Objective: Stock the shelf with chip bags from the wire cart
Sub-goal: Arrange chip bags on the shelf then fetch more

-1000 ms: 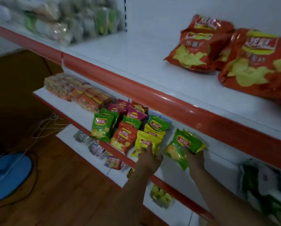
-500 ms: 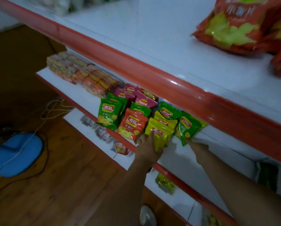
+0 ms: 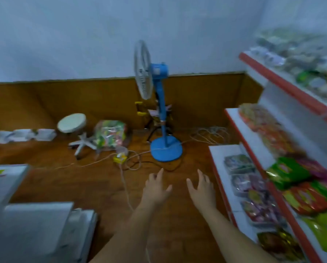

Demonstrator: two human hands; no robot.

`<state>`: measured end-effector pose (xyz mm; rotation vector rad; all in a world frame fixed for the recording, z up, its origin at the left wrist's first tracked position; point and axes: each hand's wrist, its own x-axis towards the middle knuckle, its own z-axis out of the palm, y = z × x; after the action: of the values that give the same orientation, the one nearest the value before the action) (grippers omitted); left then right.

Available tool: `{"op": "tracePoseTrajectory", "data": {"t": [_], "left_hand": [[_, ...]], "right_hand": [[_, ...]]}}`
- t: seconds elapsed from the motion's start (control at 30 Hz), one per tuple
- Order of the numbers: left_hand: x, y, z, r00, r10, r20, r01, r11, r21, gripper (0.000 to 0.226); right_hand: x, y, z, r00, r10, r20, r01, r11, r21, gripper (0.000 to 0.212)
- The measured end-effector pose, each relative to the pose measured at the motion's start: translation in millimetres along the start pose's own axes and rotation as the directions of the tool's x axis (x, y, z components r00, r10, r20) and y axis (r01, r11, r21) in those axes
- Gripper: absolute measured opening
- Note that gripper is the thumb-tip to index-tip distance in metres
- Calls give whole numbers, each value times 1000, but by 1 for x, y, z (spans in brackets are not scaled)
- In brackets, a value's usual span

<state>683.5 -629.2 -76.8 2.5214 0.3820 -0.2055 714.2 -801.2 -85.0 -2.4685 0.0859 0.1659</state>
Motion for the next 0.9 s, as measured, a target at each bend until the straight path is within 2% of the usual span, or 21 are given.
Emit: {"op": "tracePoseTrajectory", "data": {"t": [0.13, 0.23, 0.33, 0.4, 0.47, 0.53, 0.63, 0.73, 0.8, 0.9], "left_hand": [[-68, -155, -114, 954, -235, -185, 232, 972, -42, 76], [-128, -247, -164, 868, -417, -269, 387, 908, -160, 78], [-191, -315, -191, 767, -570, -294, 496, 818, -290, 76], [-236, -351, -198, 687, -640, -343, 537, 766, -354, 75], [-285, -378, -203, 598, -719, -355, 573, 693, -438, 72], [-338, -402, -201, 502, -802, -323, 651, 596, -470, 73], [-421, -422, -189, 308, -908, -285, 731, 418, -540, 71], [-489, -429, -170, 98, -964, -248, 744, 236, -625, 68], [-523, -434, -151, -13, -980, -196, 725, 126, -677, 67], [-564, -442, -122, -141, -983, -117, 638, 0, -770, 62]], "right_hand": [[-53, -160, 100, 941, -279, 194, 282, 959, 10, 68], [-114, -254, 172, 807, -497, 319, 513, 857, 36, 68], [-183, -317, 238, 609, -640, 468, 695, 715, 73, 70], [-231, -344, 275, 435, -708, 556, 793, 594, 136, 74], [-279, -362, 306, 277, -724, 631, 808, 532, 255, 61], [-326, -371, 328, 119, -754, 646, 826, 437, 357, 58], [-394, -378, 347, -103, -784, 612, 830, 271, 487, 44], [-459, -379, 360, -356, -754, 552, 780, 85, 620, 32], [-499, -376, 364, -525, -676, 517, 742, -67, 667, 33], [-552, -357, 378, -682, -522, 512, 682, -203, 703, 37]]}}
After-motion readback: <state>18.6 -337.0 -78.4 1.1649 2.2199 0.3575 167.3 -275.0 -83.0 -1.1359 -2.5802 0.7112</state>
